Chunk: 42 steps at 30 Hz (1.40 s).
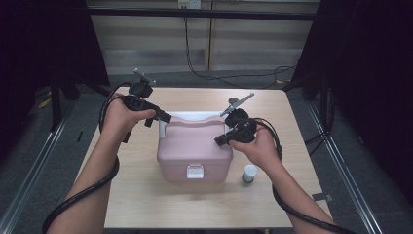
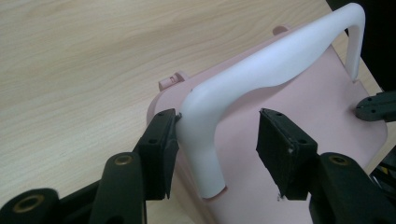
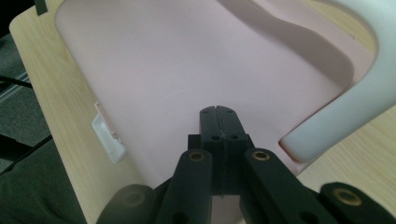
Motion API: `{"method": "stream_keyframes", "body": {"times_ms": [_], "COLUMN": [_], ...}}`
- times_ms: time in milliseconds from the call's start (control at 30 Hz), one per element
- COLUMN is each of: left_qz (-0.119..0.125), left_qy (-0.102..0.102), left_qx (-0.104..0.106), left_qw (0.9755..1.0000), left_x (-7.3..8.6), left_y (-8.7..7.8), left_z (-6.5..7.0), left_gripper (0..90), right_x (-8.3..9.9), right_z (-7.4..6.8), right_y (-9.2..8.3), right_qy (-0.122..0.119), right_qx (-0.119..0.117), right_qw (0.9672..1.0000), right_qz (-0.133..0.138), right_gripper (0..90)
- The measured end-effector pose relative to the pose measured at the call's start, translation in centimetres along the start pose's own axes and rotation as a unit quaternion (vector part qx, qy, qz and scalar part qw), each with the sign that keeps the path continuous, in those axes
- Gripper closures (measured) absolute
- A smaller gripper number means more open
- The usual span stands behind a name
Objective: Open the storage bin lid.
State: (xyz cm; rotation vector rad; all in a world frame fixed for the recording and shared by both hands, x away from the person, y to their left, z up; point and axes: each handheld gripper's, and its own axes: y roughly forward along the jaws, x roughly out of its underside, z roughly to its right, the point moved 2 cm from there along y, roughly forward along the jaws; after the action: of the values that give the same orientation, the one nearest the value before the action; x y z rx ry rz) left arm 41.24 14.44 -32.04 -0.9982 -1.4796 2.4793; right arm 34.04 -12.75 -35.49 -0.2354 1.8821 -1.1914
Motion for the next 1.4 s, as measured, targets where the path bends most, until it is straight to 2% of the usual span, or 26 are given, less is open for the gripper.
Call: {"method": "stream_keyframes", "body": {"times_ms": [167, 200, 300, 333, 467, 600, 667, 700, 800, 833, 933, 1233, 1400], "left_qz": [0.005, 0.003, 0.001, 0.002, -0.005, 0.000, 0.006, 0.001, 0.003, 0.001, 0.004, 0.002, -0.001], "left_qy": [0.008, 0.018, 0.024, 0.022, 0.035, 0.045, 0.047, 0.056, 0.056, 0.064, 0.059, 0.066, 0.061], "left_qx": [0.005, 0.002, -0.002, -0.004, -0.007, -0.010, -0.008, -0.010, -0.011, -0.020, -0.026, -0.043, -0.057], "left_qw": [0.9999, 0.9998, 0.9997, 0.9998, 0.9993, 0.9989, 0.9988, 0.9984, 0.9984, 0.9978, 0.9979, 0.9969, 0.9965], "left_x": [0.1, 0.2, 0.4, 0.5, 0.7, 0.8, 0.8, 0.7, 0.7, 0.7, 0.6, 0.6, 0.5], "left_y": [-0.9, -1.1, -1.1, -1.1, -0.8, -0.5, -0.2, 0.1, 0.4, 0.7, 1.0, 1.2, 1.3], "left_z": [0.8, 0.9, 1.2, 1.3, 1.3, 1.2, 1.1, 1.1, 1.2, 1.3, 1.5, 1.4, 1.5], "left_gripper": [51.0, 51.1, 50.2, 49.4, 49.3, 46.9, 47.3, 48.3, 49.6, 49.8, 50.6, 55.2, 57.0], "right_x": [0.0, 0.0, 0.0, 0.0, 0.0, 0.0, 0.0, 0.0, 0.1, 0.1, 0.1, 0.2, 0.2], "right_z": [0.0, 0.0, -0.1, -0.1, -0.1, 0.0, 0.0, 0.1, 0.1, 0.1, 0.1, 0.1, 0.2], "right_y": [0.1, 0.1, 0.1, 0.1, 0.1, 0.1, 0.1, 0.0, 0.0, 0.0, 0.0, 0.0, 0.0], "right_qy": [0.003, 0.003, 0.003, 0.003, 0.001, 0.001, 0.002, 0.004, 0.007, 0.007, 0.007, 0.009, 0.010], "right_qx": [0.000, 0.000, 0.002, 0.004, 0.004, 0.002, 0.000, -0.001, -0.005, -0.005, -0.005, -0.004, -0.005], "right_qw": [1.0000, 1.0000, 1.0000, 1.0000, 1.0000, 1.0000, 1.0000, 1.0000, 0.9999, 0.9999, 0.9999, 0.9999, 0.9998], "right_qz": [0.004, 0.004, 0.002, 0.002, 0.003, 0.003, 0.006, 0.007, 0.009, 0.010, 0.010, 0.013, 0.014], "right_gripper": [90.0, 90.0, 90.0, 90.0, 90.0, 90.0, 90.0, 90.0, 90.0, 90.0, 90.0, 90.0, 90.0]}}
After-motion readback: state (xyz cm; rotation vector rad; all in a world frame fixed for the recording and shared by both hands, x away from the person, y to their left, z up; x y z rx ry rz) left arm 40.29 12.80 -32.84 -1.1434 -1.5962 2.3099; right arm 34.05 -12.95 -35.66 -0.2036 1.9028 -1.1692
